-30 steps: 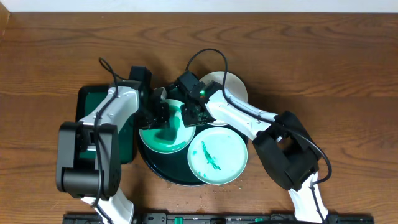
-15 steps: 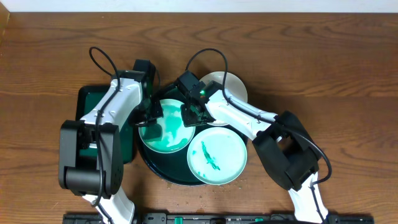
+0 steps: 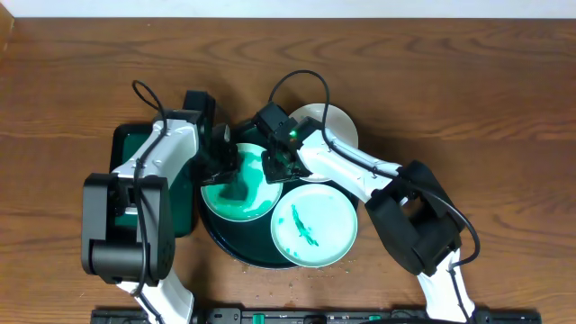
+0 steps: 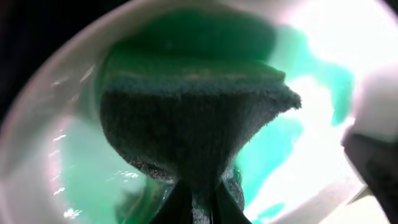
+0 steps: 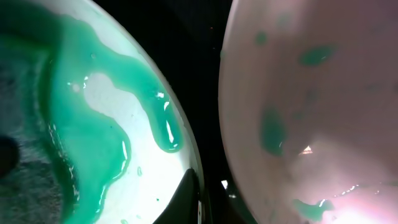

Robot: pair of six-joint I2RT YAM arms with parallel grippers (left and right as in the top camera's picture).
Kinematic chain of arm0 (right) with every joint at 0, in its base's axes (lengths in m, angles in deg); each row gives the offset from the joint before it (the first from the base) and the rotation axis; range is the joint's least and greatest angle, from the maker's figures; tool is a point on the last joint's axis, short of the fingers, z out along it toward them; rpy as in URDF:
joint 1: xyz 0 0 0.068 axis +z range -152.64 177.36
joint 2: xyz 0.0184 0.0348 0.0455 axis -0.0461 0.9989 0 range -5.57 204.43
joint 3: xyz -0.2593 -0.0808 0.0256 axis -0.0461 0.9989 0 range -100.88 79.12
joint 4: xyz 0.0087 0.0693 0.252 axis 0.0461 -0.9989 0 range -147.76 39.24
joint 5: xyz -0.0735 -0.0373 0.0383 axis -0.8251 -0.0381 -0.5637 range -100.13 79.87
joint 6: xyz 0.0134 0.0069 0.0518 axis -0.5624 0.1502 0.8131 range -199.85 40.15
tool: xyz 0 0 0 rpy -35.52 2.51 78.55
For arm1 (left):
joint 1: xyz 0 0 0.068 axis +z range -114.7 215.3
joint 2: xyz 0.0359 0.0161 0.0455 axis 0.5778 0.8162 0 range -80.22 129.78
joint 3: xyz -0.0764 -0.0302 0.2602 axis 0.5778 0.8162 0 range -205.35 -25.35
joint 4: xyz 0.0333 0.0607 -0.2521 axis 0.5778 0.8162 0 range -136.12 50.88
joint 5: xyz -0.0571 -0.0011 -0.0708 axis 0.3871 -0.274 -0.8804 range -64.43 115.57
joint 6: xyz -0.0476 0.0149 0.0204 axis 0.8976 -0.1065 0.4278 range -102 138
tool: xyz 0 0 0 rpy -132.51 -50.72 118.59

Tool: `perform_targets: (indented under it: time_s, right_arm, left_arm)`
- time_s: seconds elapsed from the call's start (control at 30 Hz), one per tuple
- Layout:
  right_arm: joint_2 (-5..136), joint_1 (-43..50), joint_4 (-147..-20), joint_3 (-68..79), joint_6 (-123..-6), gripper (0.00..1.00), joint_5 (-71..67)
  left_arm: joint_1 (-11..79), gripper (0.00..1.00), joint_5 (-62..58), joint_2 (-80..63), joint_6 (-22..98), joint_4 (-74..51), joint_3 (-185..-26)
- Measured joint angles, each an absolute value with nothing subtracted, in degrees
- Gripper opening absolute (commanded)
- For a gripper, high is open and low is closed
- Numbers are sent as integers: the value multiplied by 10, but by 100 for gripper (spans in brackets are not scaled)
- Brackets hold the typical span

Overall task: Clean dirty plates on tray and stack at the side
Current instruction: 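Scrub the left plate with the sponge in the left gripper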

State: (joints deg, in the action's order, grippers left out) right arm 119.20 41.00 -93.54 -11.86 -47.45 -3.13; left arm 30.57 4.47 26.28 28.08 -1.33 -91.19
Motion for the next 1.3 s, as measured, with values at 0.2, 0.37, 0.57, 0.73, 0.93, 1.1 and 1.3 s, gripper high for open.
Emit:
perform_targets:
  time_s: [0.2,0.37,0.57,0.73,0.93,1.1,1.3]
  right_arm:
    - [1192,410,-935,-119,-474,1,-31]
    - [1192,410,-935,-119,-474,1,-31]
    - [1193,410,-929,-119,-478,1,-22]
    - [1194,410,-928,-119,-483,1,-17]
    - [1194,409,-929,-119,-485,1,-14]
    - [1194,409,-929,-119,-485,1,-14]
    - [1194,409,-929,-119,-485,1,-13]
  left_arm:
    - [302,7,20,263,271,-40,-910]
    - [288,7,87,263,327,-3,-927]
    - [276,7,154,263,361,65,-933]
    - [258,7,97,263,308,71,-933]
    - [240,7,16,266,261,33,-930]
    - [261,7,55,267,292,19,-931]
    - [295,7,198,268,318,72,-975]
